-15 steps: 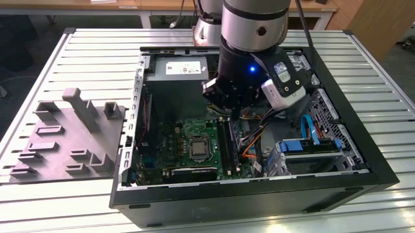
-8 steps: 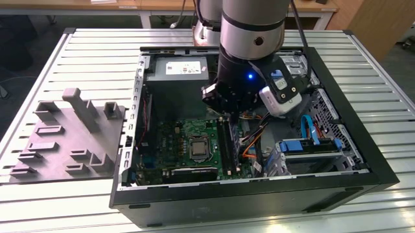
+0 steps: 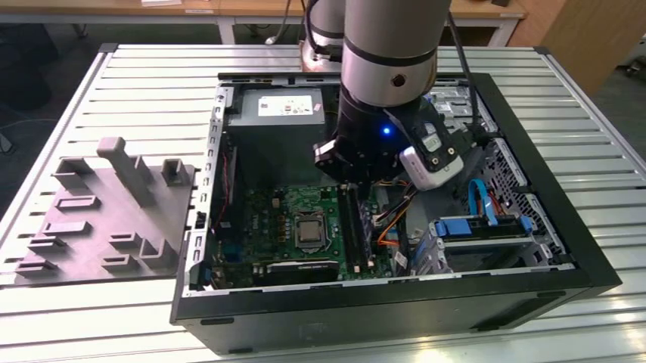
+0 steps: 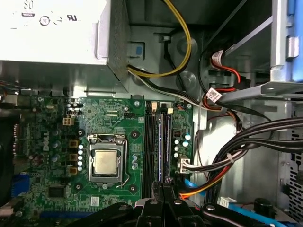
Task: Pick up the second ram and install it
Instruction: 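Insert the second ram into the second slot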
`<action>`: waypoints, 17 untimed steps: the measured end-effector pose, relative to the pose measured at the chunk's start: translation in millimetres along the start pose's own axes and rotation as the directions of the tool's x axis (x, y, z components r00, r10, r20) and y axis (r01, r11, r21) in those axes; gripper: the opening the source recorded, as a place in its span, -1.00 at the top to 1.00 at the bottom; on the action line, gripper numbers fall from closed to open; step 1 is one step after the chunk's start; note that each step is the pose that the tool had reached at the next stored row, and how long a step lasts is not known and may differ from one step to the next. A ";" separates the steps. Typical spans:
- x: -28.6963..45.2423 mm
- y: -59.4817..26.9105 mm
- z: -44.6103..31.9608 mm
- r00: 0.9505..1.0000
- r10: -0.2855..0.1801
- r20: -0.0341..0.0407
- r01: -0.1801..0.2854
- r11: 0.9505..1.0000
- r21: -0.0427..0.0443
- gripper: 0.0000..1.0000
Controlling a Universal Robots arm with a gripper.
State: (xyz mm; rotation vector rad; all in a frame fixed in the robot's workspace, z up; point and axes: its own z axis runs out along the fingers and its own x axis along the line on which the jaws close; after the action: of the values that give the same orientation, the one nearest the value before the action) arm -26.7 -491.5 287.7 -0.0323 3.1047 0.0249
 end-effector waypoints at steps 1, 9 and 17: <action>0.1 0.0 1.8 1.000 0.000 0.000 0.000 1.000 0.000 0.77; 0.5 -1.1 13.8 1.000 0.000 0.000 0.000 1.000 0.000 0.77; 1.1 -2.1 22.8 1.000 0.000 0.001 0.000 1.000 -0.001 0.77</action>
State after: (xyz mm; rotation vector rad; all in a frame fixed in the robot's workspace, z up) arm -26.9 -493.3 264.8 -0.0322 3.1039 0.0260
